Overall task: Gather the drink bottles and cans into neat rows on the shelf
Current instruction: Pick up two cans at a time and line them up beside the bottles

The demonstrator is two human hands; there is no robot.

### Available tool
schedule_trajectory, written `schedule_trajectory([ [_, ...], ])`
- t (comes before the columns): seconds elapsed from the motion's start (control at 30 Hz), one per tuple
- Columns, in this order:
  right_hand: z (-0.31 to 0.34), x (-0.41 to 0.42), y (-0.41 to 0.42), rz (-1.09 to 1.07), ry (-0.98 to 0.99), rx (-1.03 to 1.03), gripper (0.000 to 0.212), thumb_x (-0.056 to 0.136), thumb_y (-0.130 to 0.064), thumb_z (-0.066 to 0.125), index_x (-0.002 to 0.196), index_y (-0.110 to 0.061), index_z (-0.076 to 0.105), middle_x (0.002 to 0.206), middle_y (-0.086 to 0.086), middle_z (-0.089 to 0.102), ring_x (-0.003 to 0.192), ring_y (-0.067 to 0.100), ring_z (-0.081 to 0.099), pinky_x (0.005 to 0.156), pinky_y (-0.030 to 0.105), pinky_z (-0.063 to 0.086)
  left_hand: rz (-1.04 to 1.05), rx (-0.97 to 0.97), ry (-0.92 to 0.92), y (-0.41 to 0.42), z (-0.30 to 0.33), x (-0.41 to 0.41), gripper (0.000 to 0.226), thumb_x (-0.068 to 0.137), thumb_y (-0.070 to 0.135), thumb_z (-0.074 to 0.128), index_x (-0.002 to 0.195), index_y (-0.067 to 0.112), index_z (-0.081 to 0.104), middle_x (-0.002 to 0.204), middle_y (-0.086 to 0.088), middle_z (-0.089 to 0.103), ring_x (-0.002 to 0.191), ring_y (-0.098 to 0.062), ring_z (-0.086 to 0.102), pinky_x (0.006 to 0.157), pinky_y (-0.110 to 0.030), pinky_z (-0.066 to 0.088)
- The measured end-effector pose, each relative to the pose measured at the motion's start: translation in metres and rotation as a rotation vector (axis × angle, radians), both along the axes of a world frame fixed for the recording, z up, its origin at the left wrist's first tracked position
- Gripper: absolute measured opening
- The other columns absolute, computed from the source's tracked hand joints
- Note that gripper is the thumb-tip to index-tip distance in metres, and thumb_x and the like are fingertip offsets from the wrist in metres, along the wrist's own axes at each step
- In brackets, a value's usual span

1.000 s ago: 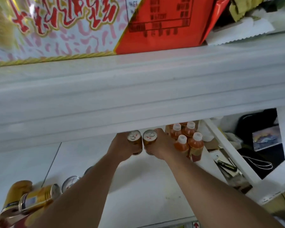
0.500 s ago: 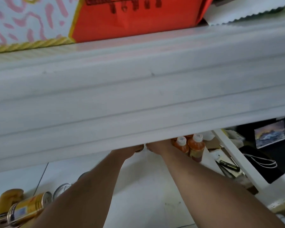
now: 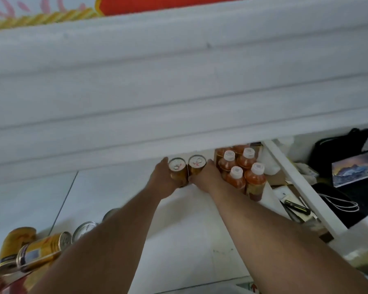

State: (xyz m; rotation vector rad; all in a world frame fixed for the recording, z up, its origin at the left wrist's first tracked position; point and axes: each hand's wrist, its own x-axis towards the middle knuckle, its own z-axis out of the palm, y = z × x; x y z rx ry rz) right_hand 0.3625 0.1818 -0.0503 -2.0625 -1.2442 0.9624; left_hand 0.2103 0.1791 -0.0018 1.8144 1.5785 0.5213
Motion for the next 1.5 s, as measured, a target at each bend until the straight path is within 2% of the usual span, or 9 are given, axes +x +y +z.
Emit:
schedule_trajectory([
  [0.07, 0.012, -0.006, -0.017, -0.022, -0.029, -0.042, 0.089, 0.079, -0.028, 0.082, 0.148, 0.004, 0.036, 0.141, 0.015, 0.057, 0.128, 0.031, 0.057, 0.105, 0.037, 0.048, 0.007, 0.034, 0.039, -0.009, 0.006, -0.002, 0.074, 0.072, 0.031, 0.088, 0.130, 0.007, 0.050, 0.128, -0.008, 0.059, 0.122, -0.028, 0.055, 0.080, -0.022, 0.034],
  [0.2, 0.018, -0.016, -0.047, -0.053, -0.008, -0.121, 0.060, 0.092, -0.028, 0.068, 0.141, -0.002, 0.047, 0.132, 0.015, 0.063, 0.118, 0.032, 0.063, 0.094, 0.036, 0.053, -0.021, 0.111, 0.188, -0.023, 0.008, -0.007, 0.039, 0.077, 0.034, 0.072, 0.110, 0.019, 0.057, 0.110, -0.003, 0.063, 0.107, -0.027, 0.061, 0.084, -0.034, 0.049],
  [0.3, 0.030, -0.023, -0.074, 0.009, -0.092, -0.125, 0.061, 0.097, -0.032, 0.062, 0.149, -0.008, 0.041, 0.143, 0.012, 0.056, 0.130, 0.031, 0.054, 0.096, 0.029, 0.045, -0.066, 0.098, 0.405, -0.039, 0.011, -0.013, 0.045, 0.080, 0.035, 0.062, 0.122, 0.022, 0.055, 0.116, -0.002, 0.059, 0.114, -0.027, 0.057, 0.090, -0.040, 0.050],
  [0.37, 0.040, -0.028, -0.094, 0.100, -0.165, -0.111, 0.059, 0.102, -0.035, 0.056, 0.152, -0.011, 0.037, 0.151, 0.009, 0.049, 0.139, 0.030, 0.046, 0.101, 0.031, 0.041, -0.100, 0.071, 0.500, -0.051, 0.013, -0.016, 0.055, 0.083, 0.044, 0.059, 0.133, 0.022, 0.051, 0.128, -0.003, 0.058, 0.121, -0.027, 0.054, 0.097, -0.040, 0.048],
  [0.5, 0.056, -0.035, -0.121, 0.311, -0.347, -0.049, 0.062, 0.102, -0.046, 0.053, 0.152, -0.013, 0.038, 0.152, 0.009, 0.049, 0.138, 0.028, 0.047, 0.106, 0.036, 0.042, -0.124, 0.064, 0.590, -0.076, 0.017, -0.020, 0.062, 0.088, 0.050, 0.056, 0.140, 0.019, 0.045, 0.138, -0.004, 0.054, 0.127, -0.028, 0.051, 0.101, -0.040, 0.044],
  [0.7, 0.066, -0.038, -0.156, 0.517, -0.498, 0.038, 0.057, 0.100, -0.041, 0.059, 0.149, -0.016, 0.044, 0.148, 0.004, 0.053, 0.133, 0.026, 0.053, 0.104, 0.035, 0.045, -0.084, 0.061, 0.566, -0.129, 0.028, -0.023, 0.059, 0.087, 0.044, 0.060, 0.139, 0.020, 0.047, 0.138, -0.004, 0.053, 0.125, -0.030, 0.051, 0.094, -0.041, 0.047],
  [0.93, 0.067, -0.020, -0.204, 0.642, -0.467, -0.012, 0.072, 0.102, -0.045, 0.052, 0.161, -0.017, 0.022, 0.169, 0.005, 0.021, 0.153, 0.026, 0.023, 0.122, 0.042, 0.027, 0.031, -0.015, 0.557, -0.205, 0.029, -0.031, 0.045, 0.083, 0.040, 0.058, 0.122, 0.018, 0.053, 0.122, -0.002, 0.059, 0.112, -0.027, 0.057, 0.086, -0.040, 0.052],
  [1.13, 0.057, -0.014, -0.247, 0.667, -0.430, -0.046, 0.074, 0.102, -0.046, 0.051, 0.162, -0.016, 0.019, 0.170, 0.005, 0.019, 0.153, 0.027, 0.023, 0.122, 0.042, 0.028, 0.097, -0.105, 0.571, -0.266, 0.023, -0.047, 0.070, 0.089, 0.041, 0.055, 0.152, 0.020, 0.032, 0.154, -0.002, 0.038, 0.137, -0.027, 0.040, 0.106, -0.039, 0.039],
  [1.5, 0.071, -0.065, -0.308, 0.703, -0.429, -0.021, 0.071, 0.102, -0.044, 0.052, 0.161, -0.017, 0.022, 0.167, 0.005, 0.025, 0.151, 0.028, 0.026, 0.121, 0.042, 0.029, 0.125, -0.069, 0.538, -0.328, 0.024, -0.098, 0.073, 0.089, 0.041, 0.054, 0.154, 0.023, 0.029, 0.157, 0.000, 0.034, 0.138, -0.027, 0.038, 0.108, -0.042, 0.040],
])
